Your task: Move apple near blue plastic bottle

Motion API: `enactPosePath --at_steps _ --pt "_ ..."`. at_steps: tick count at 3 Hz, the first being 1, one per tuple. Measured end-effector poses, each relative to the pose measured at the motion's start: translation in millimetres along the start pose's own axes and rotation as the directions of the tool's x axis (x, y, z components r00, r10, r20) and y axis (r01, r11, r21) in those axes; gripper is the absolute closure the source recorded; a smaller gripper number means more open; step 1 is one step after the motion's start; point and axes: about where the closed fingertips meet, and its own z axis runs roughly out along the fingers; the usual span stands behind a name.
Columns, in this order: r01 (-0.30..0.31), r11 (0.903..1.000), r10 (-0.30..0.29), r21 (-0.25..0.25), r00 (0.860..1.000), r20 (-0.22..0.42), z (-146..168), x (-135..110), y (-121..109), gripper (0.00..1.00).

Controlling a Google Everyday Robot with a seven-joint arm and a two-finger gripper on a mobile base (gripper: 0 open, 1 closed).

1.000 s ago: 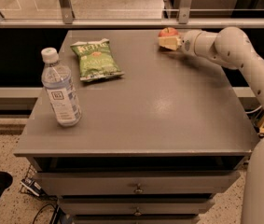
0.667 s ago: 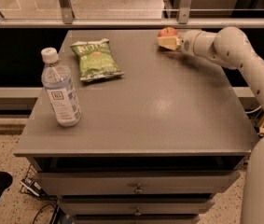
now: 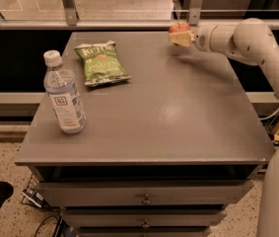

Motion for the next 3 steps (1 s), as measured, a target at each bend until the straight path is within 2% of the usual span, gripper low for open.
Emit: enactPosePath --at_steps 1,2,3 --pt "0.012 0.9997 -0.012 -0.022 1.0 0.01 -43.9 -30.4 9.0 1.0" --pt "0.01 0.9984 -0.01 -0.056 1.0 0.011 -102.3 -44.6 28.0 1.0" --pt "0.001 0.9951 0.0 -0.098 1.0 0.017 -153.6 -32.5 56.5 1.0"
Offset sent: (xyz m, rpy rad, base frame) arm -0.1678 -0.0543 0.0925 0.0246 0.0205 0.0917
